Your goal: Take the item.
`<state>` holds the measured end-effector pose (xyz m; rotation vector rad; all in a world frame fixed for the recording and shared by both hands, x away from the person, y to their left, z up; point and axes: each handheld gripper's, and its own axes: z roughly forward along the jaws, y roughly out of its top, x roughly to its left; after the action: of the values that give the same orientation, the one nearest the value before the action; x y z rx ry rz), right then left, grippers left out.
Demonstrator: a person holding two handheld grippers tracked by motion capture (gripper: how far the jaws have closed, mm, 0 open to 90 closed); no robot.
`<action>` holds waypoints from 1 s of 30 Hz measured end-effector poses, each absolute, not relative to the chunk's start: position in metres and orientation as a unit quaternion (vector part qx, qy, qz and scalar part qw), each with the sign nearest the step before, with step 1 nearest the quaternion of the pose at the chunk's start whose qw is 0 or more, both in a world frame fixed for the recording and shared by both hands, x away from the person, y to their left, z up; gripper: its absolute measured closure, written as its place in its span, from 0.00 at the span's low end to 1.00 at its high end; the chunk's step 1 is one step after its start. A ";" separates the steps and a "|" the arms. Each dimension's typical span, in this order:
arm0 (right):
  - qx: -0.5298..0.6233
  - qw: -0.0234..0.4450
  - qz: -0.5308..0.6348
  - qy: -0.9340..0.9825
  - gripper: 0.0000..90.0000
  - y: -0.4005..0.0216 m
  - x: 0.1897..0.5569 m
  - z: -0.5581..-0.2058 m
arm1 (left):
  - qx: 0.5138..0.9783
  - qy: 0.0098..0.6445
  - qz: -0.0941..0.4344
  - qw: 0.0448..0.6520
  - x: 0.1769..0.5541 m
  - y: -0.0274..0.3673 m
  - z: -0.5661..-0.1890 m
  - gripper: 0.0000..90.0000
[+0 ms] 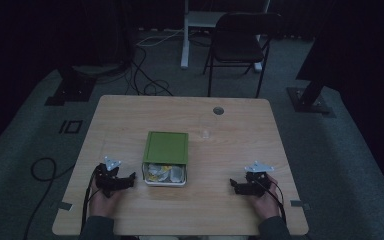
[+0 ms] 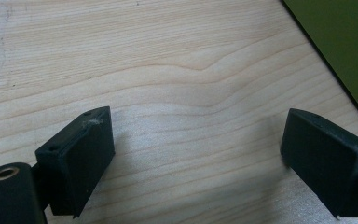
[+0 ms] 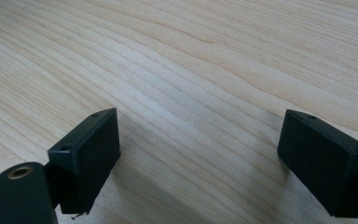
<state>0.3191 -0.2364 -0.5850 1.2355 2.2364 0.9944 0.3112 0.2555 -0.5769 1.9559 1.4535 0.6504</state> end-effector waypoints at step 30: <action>0.423 0.218 0.347 0.808 0.25 -0.222 0.306 -0.573 | 0.739 0.549 0.246 0.305 0.311 0.255 -0.577 0.12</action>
<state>0.3062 -0.2223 -0.5731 1.1715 2.2385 0.9596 0.3113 0.2555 -0.5769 1.9558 1.4535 0.6504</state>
